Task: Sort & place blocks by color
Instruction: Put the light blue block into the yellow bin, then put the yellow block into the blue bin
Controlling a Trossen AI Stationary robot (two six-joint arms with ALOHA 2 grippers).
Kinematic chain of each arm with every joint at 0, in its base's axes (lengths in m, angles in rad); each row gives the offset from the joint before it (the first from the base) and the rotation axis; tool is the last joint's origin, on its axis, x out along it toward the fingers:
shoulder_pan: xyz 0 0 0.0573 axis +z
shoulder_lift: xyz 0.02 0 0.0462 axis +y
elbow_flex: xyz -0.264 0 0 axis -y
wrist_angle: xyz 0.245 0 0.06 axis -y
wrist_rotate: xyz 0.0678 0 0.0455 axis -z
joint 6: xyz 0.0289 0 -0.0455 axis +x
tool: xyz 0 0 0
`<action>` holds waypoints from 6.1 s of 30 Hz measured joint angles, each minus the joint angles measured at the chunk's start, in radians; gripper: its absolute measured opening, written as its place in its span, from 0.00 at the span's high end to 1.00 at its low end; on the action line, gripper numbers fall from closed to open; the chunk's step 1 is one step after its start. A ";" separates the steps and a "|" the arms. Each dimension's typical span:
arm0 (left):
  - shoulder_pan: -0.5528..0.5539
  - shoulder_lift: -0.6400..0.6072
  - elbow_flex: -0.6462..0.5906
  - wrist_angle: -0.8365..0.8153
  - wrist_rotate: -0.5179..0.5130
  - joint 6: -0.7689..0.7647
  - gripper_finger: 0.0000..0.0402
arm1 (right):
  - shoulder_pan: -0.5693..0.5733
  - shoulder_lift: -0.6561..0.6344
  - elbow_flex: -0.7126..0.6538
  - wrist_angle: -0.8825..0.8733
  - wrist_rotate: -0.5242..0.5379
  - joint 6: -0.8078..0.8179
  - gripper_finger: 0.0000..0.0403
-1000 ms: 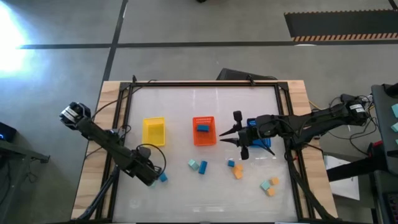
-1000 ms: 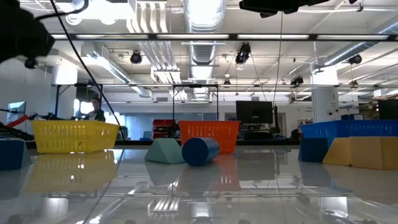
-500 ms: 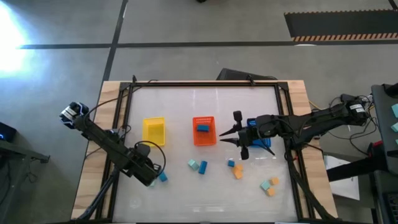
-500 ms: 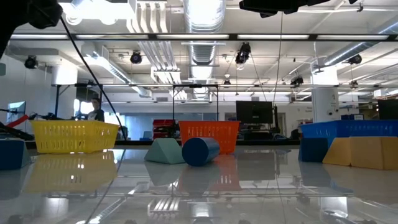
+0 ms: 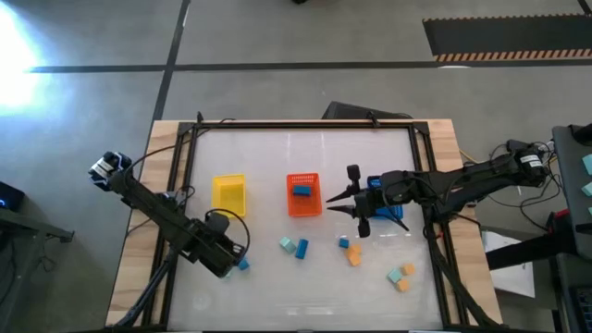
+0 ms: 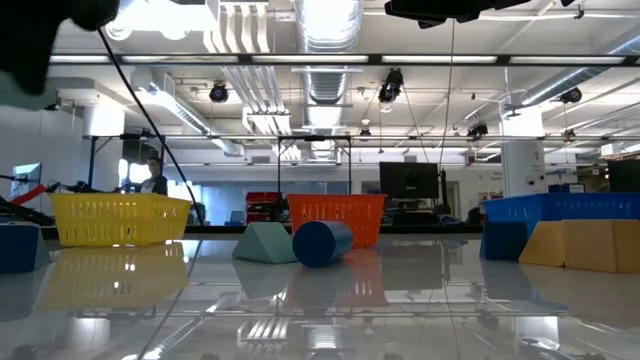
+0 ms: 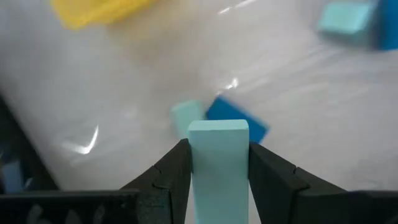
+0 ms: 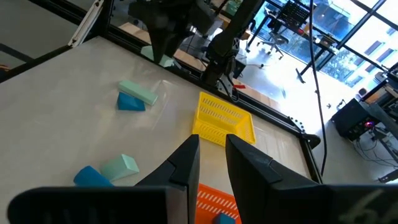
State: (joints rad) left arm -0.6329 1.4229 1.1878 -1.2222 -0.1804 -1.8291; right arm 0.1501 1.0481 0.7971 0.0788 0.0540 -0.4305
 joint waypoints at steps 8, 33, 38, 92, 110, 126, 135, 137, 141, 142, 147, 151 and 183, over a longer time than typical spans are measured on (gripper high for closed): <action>0.107 -0.005 0.109 -0.019 -0.165 0.221 0.70 | 0.000 0.000 0.000 0.000 0.000 0.000 0.83; 0.696 -0.006 -0.203 0.022 -0.107 0.781 0.70 | 0.000 -0.055 0.000 -0.111 0.001 0.045 0.83; 0.724 -0.006 -0.258 0.150 -0.069 0.823 0.70 | 0.000 -0.065 0.000 -0.131 0.000 0.054 0.83; 0.266 -0.115 -0.208 1.075 -0.221 1.907 0.45 | 0.043 -0.063 -0.086 0.087 0.000 0.510 0.83; 0.265 -0.366 -0.435 1.228 -0.330 1.860 0.45 | 0.079 0.028 0.141 -0.073 0.069 0.572 0.83; 0.266 -0.401 -0.470 1.240 -0.330 1.861 0.45 | 0.084 0.402 0.613 -0.919 0.069 0.824 0.83; 0.266 -0.408 -0.470 1.239 -0.330 1.862 0.45 | 0.114 0.543 0.631 -1.171 -0.026 0.962 0.83; 0.266 -0.408 -0.470 1.238 -0.330 1.862 0.45 | 0.123 0.564 0.621 -1.180 -0.063 1.026 0.83; 0.266 -0.408 -0.470 1.237 -0.330 1.862 0.45 | 0.130 0.596 0.595 -1.180 -0.138 1.228 0.83; 0.266 -0.408 -0.470 1.237 -0.330 1.862 0.45 | 0.131 0.604 0.588 -1.181 -0.152 1.272 0.82; 0.266 -0.408 -0.475 1.233 -0.330 1.863 0.45 | 0.167 0.629 0.561 -1.179 -0.187 1.332 0.71; 0.266 -0.408 -0.475 1.234 -0.329 1.863 0.45 | 0.187 0.638 0.539 -1.174 -0.238 1.465 0.59; 0.266 -0.406 -0.475 1.237 -0.330 1.862 0.45 | 0.258 0.770 0.509 -1.004 -0.236 1.739 0.39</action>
State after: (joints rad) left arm -0.3672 1.0164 0.7128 0.0151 -0.5100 0.0326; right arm 0.4080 1.8179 1.3064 -0.9253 -0.1822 1.3087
